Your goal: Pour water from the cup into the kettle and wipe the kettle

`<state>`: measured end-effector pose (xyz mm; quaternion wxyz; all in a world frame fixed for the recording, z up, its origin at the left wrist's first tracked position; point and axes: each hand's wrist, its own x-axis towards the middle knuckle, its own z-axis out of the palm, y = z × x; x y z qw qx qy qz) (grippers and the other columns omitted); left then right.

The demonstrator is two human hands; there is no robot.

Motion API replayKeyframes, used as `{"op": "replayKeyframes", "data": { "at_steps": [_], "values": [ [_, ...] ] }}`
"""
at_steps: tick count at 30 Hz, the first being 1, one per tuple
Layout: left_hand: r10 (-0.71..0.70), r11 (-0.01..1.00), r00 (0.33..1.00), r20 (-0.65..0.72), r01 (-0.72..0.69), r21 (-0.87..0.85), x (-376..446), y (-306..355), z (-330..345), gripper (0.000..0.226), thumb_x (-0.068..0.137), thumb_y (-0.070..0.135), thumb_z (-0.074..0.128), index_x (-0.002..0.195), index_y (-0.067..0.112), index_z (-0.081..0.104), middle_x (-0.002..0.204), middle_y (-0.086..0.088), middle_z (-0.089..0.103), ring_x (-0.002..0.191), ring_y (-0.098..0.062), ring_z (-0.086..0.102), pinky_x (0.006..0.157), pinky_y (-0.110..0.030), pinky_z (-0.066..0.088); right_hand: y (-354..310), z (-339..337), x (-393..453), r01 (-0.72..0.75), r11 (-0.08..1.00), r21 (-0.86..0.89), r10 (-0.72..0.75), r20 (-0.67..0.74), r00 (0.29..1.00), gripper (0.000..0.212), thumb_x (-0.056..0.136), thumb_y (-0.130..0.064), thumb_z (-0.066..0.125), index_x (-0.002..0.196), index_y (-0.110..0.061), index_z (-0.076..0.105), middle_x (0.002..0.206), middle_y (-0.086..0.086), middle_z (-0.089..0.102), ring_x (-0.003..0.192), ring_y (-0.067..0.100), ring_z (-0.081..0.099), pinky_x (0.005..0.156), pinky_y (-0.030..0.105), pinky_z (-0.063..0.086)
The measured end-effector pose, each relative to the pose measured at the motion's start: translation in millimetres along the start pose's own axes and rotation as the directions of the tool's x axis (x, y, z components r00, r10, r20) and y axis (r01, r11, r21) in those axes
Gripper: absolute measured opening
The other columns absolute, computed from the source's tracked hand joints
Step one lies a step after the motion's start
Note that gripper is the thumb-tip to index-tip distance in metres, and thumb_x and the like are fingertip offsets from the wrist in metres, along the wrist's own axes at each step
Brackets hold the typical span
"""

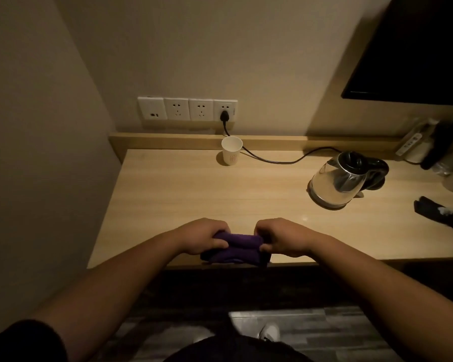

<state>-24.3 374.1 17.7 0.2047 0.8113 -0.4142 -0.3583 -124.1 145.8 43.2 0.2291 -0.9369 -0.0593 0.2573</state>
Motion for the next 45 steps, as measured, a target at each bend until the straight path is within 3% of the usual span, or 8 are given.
{"op": "replayKeyframes", "data": {
  "at_steps": [8,13,21,24,27,35,40,45],
  "values": [
    [0.07,0.95,0.984,-0.164,-0.015,0.313,46.5,-19.2,0.2,0.016,0.087,0.028,0.058,0.103,0.027,0.055,0.097,0.005,0.056,0.083,-0.017,0.054,0.069,-0.035,0.046,24.0,4.3,34.7,-0.11,0.994,0.007,0.11,-0.176,0.978,0.018,0.087,-0.021,0.069,0.09,-0.02,0.051,0.095,0.001,0.057,0.083,0.018,0.054,0.071,0.029,0.045],
    [0.141,0.782,0.946,-0.291,0.074,0.619,87.8,-31.1,11.8,0.028,0.08,0.021,0.067,0.105,0.024,0.055,0.095,0.001,0.056,0.08,-0.018,0.051,0.068,-0.033,0.045,55.6,15.3,66.4,-0.131,0.945,-0.298,0.014,-0.363,0.932,0.015,0.089,-0.011,0.061,0.101,-0.017,0.054,0.103,0.007,0.059,0.087,0.021,0.054,0.069,0.033,0.048],
    [0.16,0.723,0.947,-0.277,0.078,0.686,95.1,-59.2,67.9,0.025,0.08,0.017,0.062,0.104,0.015,0.056,0.101,-0.008,0.058,0.087,-0.027,0.052,0.069,-0.038,0.04,85.0,66.0,80.3,-0.019,0.904,-0.427,-0.088,-0.229,0.969,0.027,0.092,-0.024,0.047,0.11,-0.007,0.059,0.106,0.014,0.061,0.091,0.031,0.058,0.074,0.044,0.05],
    [0.108,0.767,0.958,-0.264,0.089,0.636,77.9,-70.6,92.9,0.051,0.083,0.035,0.059,0.127,0.01,0.054,0.126,-0.013,0.057,0.111,-0.03,0.053,0.087,-0.042,0.045,90.2,80.7,66.2,0.009,0.943,-0.333,-0.083,-0.208,0.975,0.041,0.092,-0.038,0.038,0.104,-0.008,0.063,0.106,0.013,0.063,0.091,0.032,0.059,0.076,0.043,0.05],
    [0.019,0.786,0.978,-0.208,0.114,0.607,56.6,-76.1,111.7,0.074,0.092,0.055,0.037,0.149,0.009,0.028,0.156,-0.014,0.026,0.142,-0.032,0.027,0.113,-0.048,0.023,101.2,98.4,54.7,0.07,0.907,-0.416,-0.126,-0.11,0.986,0.056,0.09,-0.049,0.044,0.12,-0.005,0.061,0.129,0.02,0.057,0.111,0.036,0.056,0.093,0.044,0.048],
    [-0.096,0.8,0.984,-0.152,0.167,0.576,43.1,-58.4,119.5,0.078,0.095,0.061,0.02,0.153,0.012,0.003,0.16,-0.009,-0.008,0.147,-0.024,-0.008,0.116,-0.047,-0.007,86.7,113.1,31.7,-0.051,0.901,-0.43,0.057,0.002,0.998,0.082,0.096,-0.064,0.022,0.156,-0.009,0.008,0.164,0.015,0.002,0.151,0.033,-0.001,0.118,0.052,-0.001],
    [-0.072,0.837,0.966,-0.249,0.194,0.512,38.7,-37.6,86.2,0.064,0.098,0.046,0.035,0.152,0.014,0.019,0.161,-0.008,0.012,0.146,-0.026,0.013,0.118,-0.044,0.011,66.5,75.6,29.1,-0.039,0.962,-0.272,0.001,-0.141,0.99,0.061,0.099,-0.044,0.046,0.15,-0.014,0.032,0.158,0.012,0.031,0.142,0.029,0.032,0.117,0.044,0.023],
    [-0.203,0.951,0.961,-0.187,0.24,0.198,46.0,-3.9,59.7,0.024,0.094,0.034,0.043,0.108,0.02,0.057,0.106,-0.005,0.064,0.088,-0.024,0.058,0.07,-0.035,0.045,55.8,38.1,43.2,-0.102,0.974,-0.201,0.082,-0.108,0.991,0.027,0.099,-0.038,0.044,0.101,-0.019,0.063,0.098,0.004,0.068,0.084,0.021,0.06,0.066,0.032,0.043]
  ]
}}
